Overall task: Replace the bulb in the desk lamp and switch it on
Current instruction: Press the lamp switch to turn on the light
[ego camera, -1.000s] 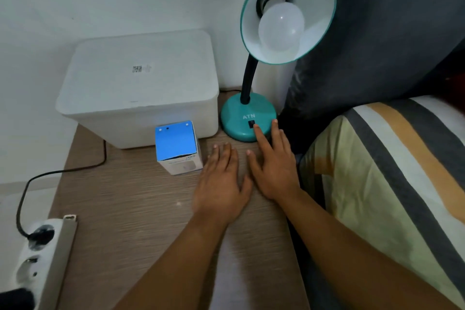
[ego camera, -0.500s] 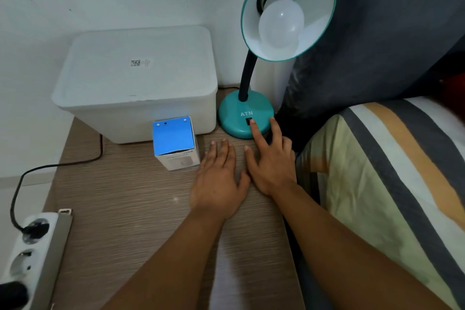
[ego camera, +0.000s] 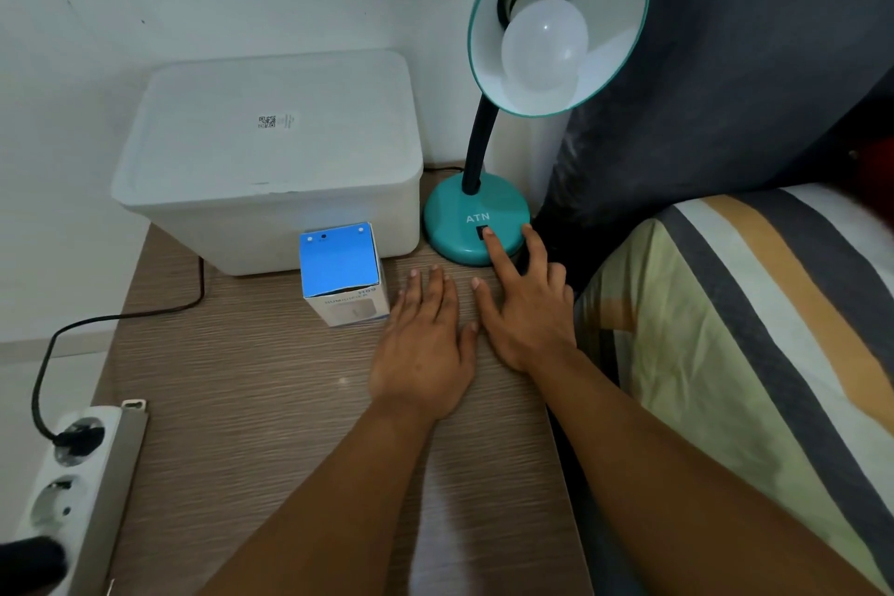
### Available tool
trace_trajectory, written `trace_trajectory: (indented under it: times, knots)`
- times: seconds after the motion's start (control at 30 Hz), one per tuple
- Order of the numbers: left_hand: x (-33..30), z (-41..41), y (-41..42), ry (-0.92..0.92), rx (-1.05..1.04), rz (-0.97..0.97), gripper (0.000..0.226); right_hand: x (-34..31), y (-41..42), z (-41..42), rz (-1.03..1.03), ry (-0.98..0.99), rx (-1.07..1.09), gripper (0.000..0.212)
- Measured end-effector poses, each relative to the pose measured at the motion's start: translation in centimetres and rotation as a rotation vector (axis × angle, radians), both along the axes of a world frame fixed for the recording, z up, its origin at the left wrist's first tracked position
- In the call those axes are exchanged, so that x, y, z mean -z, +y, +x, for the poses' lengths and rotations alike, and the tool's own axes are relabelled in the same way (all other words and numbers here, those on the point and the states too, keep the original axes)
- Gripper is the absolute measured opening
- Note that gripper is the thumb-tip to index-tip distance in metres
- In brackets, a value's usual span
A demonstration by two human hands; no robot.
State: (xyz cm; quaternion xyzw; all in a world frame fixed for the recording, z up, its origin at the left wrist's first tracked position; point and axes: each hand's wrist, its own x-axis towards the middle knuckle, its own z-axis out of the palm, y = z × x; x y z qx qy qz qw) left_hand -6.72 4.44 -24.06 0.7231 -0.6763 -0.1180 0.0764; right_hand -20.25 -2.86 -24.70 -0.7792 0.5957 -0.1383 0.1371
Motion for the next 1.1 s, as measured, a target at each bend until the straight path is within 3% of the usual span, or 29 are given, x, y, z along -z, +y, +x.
trace_trajectory:
  times: [1.1]
  knots:
    - [-0.77, -0.44, -0.29, -0.007, -0.042, 0.015, 0.069, -0.14, 0.20, 0.38, 0.043, -0.108, 0.049, 0.061]
